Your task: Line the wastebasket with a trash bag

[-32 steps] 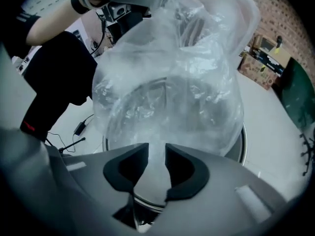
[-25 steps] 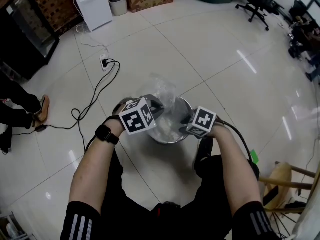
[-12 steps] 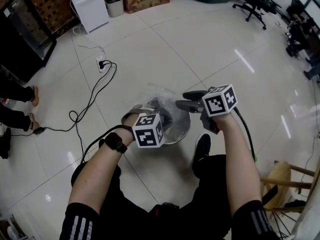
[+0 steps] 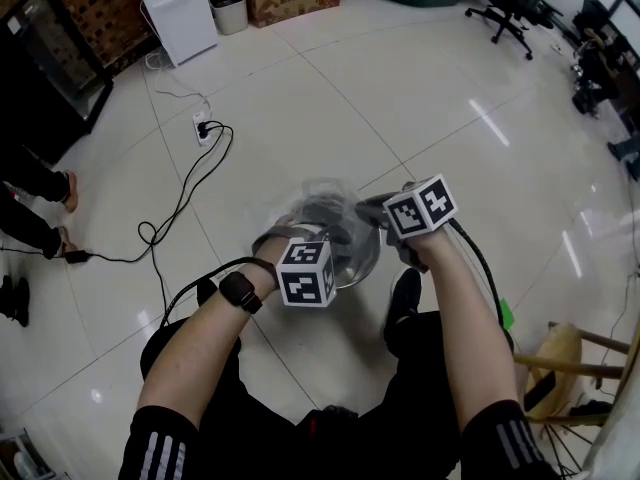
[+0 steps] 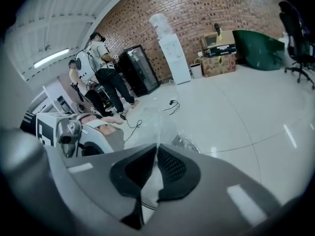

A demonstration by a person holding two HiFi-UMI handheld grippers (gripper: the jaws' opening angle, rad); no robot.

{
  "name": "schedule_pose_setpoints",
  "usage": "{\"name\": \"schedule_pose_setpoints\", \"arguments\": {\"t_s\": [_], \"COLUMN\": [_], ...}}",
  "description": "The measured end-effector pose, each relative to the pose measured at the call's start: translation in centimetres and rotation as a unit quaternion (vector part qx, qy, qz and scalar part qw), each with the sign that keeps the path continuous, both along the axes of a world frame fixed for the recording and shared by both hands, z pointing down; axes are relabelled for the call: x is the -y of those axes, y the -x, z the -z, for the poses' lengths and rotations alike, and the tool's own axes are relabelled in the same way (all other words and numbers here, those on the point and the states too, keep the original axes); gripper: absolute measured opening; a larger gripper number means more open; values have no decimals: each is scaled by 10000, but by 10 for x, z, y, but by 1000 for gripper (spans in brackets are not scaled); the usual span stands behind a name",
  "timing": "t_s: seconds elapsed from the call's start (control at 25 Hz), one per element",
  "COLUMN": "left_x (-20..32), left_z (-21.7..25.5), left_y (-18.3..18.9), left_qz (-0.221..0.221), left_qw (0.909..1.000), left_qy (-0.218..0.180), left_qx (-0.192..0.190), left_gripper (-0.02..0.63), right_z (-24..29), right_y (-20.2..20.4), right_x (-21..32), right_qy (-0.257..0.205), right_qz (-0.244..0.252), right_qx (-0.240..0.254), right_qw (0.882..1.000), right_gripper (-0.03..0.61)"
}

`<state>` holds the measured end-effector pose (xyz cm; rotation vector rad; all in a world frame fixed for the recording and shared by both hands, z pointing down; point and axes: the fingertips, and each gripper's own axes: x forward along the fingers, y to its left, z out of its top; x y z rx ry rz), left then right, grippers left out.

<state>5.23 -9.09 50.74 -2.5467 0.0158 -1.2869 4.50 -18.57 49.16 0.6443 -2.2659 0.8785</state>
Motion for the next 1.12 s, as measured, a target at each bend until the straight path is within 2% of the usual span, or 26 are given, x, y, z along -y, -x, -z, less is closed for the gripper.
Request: {"name": "schedule_pose_setpoints", "arguments": {"t_s": [0.2,0.36,0.48,0.56,0.68,0.8,0.88,1.0,1.08,1.12], "left_x": [11,14,16,21,26,31,35,41,39,36], "left_z": [23,50,60,58,35,7,-6,-21,-30,-35], "left_y": [23,45,67,84,111,127,129,128,127,127], "left_qz": [258,462,633,757,872,894,911,970,938,896], "left_qw": [9995,9979,9966,9959,9947,9921,9910,9908,9912,9913], "left_qy": [-36,-221,-366,-456,-453,-539,-607,-504,-317,-223], "left_qx": [-200,-405,-390,-213,300,702,774,794,881,934], "left_gripper": [169,173,173,173,174,198,223,241,237,204], "right_z": [12,15,16,22,28,22,11,-16,-33,-40], "right_y": [-20,-35,-46,-50,-60,-69,-72,-74,-74,-76], "right_x": [9,9,12,12,7,-7,-19,-40,-47,-49], "right_qy": [-251,-365,-480,-518,-592,-427,-196,267,500,565], "right_qz": [-131,-136,-157,-158,-102,154,405,754,876,888], "right_qx": [-178,-322,-461,-447,-589,-803,-1010,-1329,-1462,-1528], "right_qw": [9994,9987,9977,9975,9965,9957,9939,9879,9841,9826], "right_gripper": [6,6,6,6,6,6,6,6,6,6]}}
